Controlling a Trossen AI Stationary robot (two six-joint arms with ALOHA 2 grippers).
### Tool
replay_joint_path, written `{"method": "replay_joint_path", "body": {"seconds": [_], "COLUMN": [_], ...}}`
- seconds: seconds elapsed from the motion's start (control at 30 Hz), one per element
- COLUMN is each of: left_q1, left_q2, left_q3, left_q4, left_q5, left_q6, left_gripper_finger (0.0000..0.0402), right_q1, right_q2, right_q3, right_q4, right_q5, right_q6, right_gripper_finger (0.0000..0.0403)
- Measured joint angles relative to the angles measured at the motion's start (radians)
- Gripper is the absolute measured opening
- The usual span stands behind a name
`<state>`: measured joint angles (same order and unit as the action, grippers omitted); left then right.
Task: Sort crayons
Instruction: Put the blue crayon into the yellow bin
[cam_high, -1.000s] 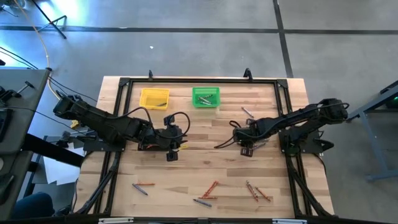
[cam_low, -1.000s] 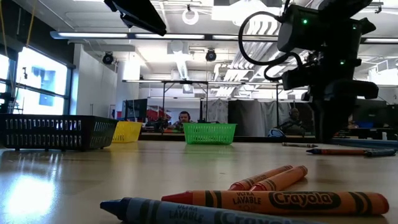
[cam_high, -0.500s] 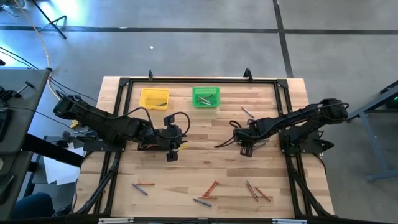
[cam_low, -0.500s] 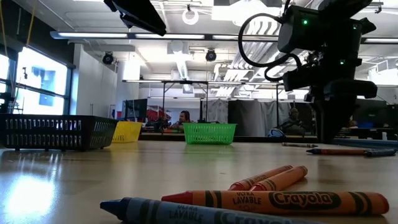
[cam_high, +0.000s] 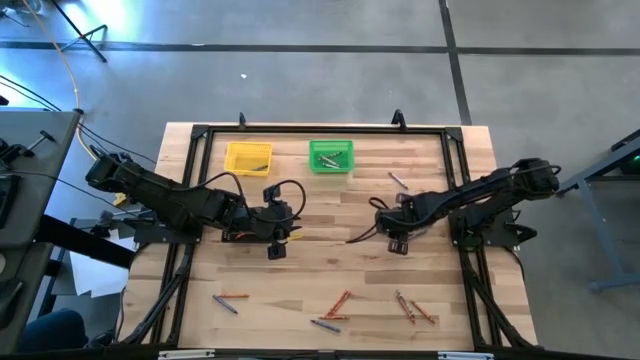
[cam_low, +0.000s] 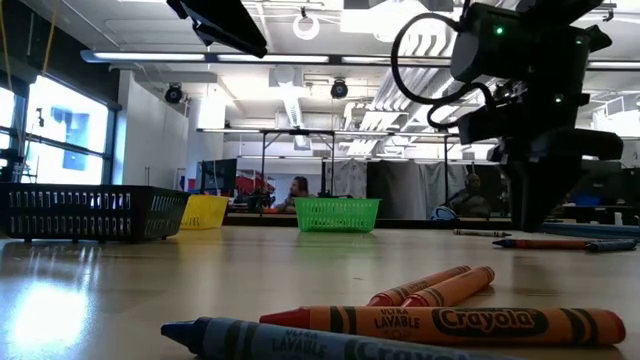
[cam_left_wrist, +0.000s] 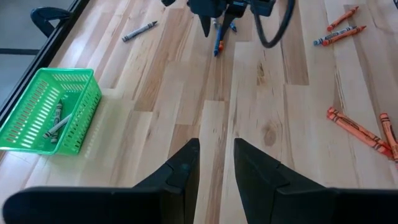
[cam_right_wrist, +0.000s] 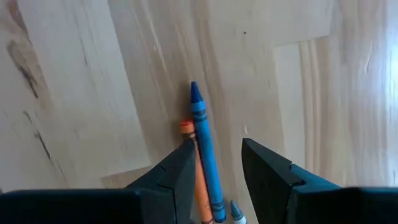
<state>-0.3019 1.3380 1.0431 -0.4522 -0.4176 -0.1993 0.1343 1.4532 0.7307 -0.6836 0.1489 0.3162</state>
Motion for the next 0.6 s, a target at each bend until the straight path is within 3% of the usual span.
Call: {"method": "replay_joint_path", "body": {"seconds": [0.17,0.6], "left_q1": [0.000,0.000], "left_q2": [0.000,0.000], "left_q3": [0.000,0.000], "left_q4": [0.000,0.000], "left_q5": [0.000,0.000], "left_q6": [0.000,0.000], "left_gripper_finger": [0.0085,0.0085], "right_q1": [0.006,0.009], "right_q2": [0.000,0.000], "right_q3": [0.000,-0.001], "right_q4": [0.002,0.000], "right_q5": [0.020,0.046], "right_q6": [0.077,0.055], "right_gripper_finger": [0.0123,0.0123]}}
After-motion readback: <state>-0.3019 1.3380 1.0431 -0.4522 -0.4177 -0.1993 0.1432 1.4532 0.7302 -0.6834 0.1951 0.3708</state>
